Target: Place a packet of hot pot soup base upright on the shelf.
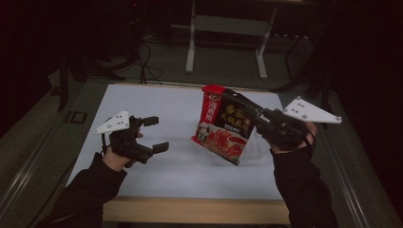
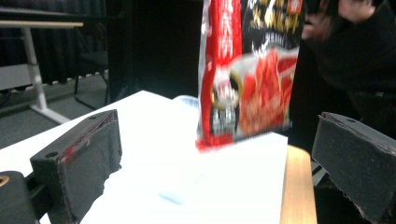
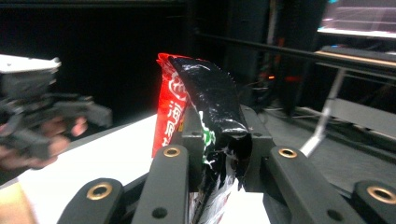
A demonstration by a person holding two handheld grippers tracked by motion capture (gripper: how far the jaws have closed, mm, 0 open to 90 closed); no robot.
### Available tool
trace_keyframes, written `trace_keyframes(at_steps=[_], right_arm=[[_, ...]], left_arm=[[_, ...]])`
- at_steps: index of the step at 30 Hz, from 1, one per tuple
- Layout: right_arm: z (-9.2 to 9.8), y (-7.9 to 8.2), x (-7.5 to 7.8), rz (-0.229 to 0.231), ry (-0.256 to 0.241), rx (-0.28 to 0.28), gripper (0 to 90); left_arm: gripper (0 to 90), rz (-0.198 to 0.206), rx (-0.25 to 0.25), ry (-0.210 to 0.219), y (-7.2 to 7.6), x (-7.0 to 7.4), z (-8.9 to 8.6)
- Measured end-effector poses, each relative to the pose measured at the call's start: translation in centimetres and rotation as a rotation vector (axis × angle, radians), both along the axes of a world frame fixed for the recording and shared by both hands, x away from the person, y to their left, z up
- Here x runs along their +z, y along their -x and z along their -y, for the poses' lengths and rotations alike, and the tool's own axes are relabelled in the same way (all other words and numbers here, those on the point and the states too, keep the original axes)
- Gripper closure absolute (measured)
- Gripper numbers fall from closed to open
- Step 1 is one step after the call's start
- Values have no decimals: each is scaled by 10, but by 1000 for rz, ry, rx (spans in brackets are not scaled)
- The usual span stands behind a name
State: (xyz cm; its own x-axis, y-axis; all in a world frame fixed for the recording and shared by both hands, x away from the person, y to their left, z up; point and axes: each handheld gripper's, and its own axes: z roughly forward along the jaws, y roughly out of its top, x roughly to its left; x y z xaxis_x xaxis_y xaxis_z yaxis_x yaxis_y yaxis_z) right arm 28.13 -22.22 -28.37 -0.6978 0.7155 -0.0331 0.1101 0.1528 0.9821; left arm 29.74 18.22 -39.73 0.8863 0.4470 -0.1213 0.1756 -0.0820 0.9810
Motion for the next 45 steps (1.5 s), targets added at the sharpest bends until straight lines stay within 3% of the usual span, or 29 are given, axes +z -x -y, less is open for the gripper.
trace_keyframes(at_steps=[2, 10, 13, 19, 25, 31, 37, 45], right_arm=[[3, -1, 1, 3, 0, -15, 762], [20, -7, 7, 32, 7, -124, 762], [29, -10, 10, 53, 3, -199, 762], [38, -15, 9, 74, -16, -316, 761], [46, -24, -3, 74, -20, -430, 762], [55, -33, -20, 74, 9, -536, 762], [66, -43, -37, 41, 10, -600, 762], [68, -54, -60, 15, 53, -678, 762]], left_arm=[[21, 0, 5, 0, 1, -2, -1], [21, -15, 28, -73, 7, -25, -6], [21, -46, 13, -80, 10, -36, -6], [21, -46, 37, -90, 16, -55, -6], [22, -17, 72, -100, 19, -66, -7], [22, -19, 82, -93, 21, -75, -8], [22, -15, 102, -65, 20, -80, -10], [22, -35, 112, -64, 19, -85, -12]])
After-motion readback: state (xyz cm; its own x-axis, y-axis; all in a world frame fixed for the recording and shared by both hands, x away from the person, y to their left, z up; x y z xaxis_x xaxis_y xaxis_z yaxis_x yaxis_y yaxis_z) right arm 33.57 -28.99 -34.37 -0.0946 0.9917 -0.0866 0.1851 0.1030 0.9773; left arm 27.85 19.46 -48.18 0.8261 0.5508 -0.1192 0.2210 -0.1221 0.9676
